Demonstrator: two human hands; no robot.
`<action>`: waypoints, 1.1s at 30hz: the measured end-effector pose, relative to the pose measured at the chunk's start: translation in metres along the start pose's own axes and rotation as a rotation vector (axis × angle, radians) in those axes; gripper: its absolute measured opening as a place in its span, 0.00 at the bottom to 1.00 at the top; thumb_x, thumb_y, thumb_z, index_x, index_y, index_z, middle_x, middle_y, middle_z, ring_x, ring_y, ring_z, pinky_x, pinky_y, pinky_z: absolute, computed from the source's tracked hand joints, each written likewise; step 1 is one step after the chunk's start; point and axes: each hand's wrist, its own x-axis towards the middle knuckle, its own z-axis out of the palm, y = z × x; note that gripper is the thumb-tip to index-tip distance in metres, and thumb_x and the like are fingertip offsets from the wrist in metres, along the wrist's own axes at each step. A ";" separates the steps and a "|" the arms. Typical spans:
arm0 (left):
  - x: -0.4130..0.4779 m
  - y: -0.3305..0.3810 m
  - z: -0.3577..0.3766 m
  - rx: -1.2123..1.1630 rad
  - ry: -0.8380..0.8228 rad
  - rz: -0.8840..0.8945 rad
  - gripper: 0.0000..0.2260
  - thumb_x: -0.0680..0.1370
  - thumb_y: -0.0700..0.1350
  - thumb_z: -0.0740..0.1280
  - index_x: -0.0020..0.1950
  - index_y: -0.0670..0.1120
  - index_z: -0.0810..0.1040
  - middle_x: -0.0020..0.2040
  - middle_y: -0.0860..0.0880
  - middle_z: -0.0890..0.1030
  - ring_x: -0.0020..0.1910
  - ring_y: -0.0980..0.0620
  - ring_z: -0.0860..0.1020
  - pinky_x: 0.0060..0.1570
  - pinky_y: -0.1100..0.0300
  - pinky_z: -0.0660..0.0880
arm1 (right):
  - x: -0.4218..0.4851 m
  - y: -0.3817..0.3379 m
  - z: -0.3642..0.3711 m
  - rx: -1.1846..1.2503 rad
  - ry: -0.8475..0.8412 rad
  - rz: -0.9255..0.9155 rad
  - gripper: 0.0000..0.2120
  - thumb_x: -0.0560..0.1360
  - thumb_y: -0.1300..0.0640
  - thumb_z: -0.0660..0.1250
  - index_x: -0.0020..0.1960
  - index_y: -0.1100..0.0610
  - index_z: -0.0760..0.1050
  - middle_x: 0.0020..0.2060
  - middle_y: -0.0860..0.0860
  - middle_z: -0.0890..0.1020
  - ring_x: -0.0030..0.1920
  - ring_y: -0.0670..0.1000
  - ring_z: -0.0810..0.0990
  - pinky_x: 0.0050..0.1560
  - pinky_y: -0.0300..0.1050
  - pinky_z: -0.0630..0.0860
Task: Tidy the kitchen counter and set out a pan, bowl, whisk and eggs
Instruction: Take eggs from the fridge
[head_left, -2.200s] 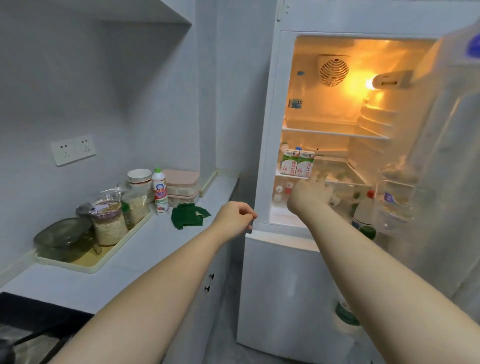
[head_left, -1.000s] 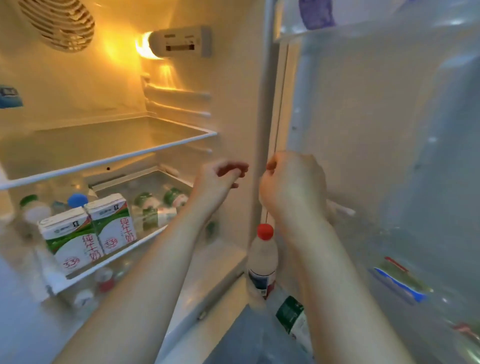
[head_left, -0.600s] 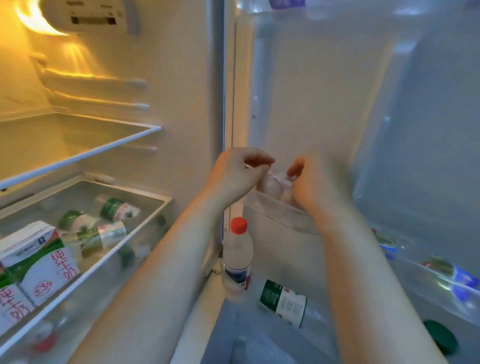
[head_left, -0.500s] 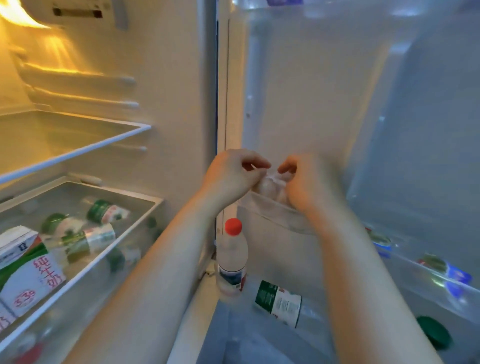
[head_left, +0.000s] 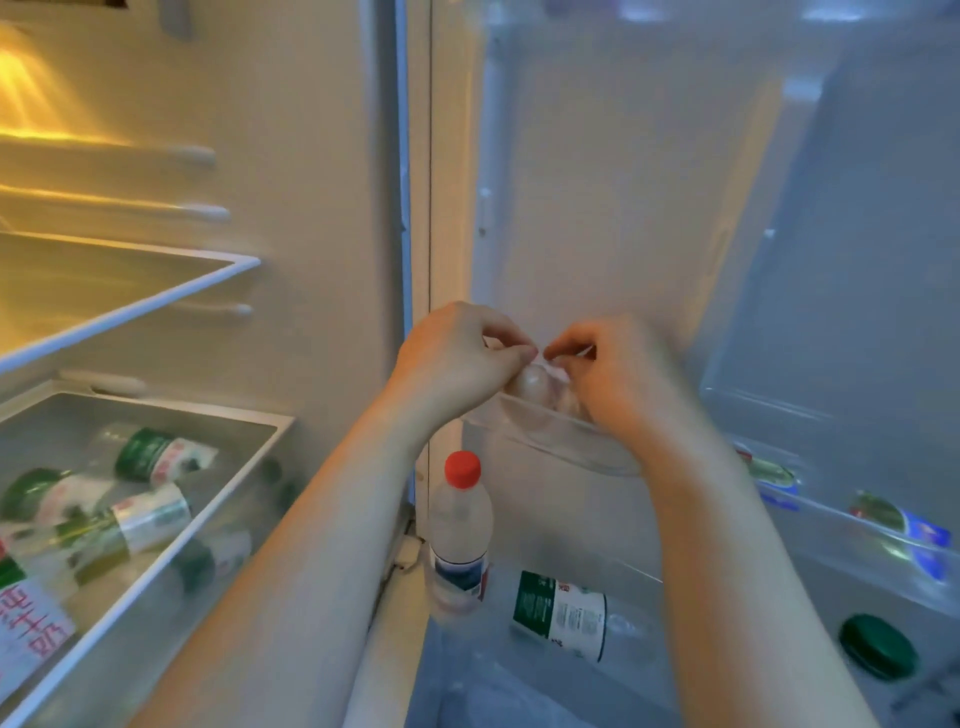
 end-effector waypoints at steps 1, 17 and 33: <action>0.001 0.000 0.000 -0.010 0.002 -0.003 0.04 0.73 0.50 0.69 0.40 0.57 0.83 0.44 0.60 0.80 0.40 0.60 0.72 0.46 0.61 0.69 | 0.000 -0.001 0.000 -0.009 0.015 0.000 0.05 0.74 0.59 0.68 0.44 0.53 0.83 0.42 0.55 0.84 0.45 0.55 0.81 0.48 0.48 0.77; -0.005 -0.001 -0.003 0.003 -0.012 0.040 0.07 0.71 0.50 0.69 0.34 0.58 0.79 0.37 0.60 0.79 0.37 0.61 0.74 0.41 0.60 0.71 | -0.008 -0.008 0.002 -0.023 0.063 0.006 0.07 0.75 0.63 0.63 0.42 0.53 0.77 0.48 0.55 0.80 0.49 0.56 0.78 0.50 0.47 0.74; -0.006 -0.003 -0.003 -0.070 0.046 0.049 0.12 0.76 0.45 0.65 0.34 0.55 0.73 0.33 0.59 0.76 0.36 0.58 0.74 0.40 0.58 0.70 | -0.008 -0.008 0.000 0.012 0.038 0.029 0.03 0.72 0.53 0.69 0.40 0.47 0.79 0.43 0.51 0.82 0.44 0.52 0.80 0.46 0.45 0.76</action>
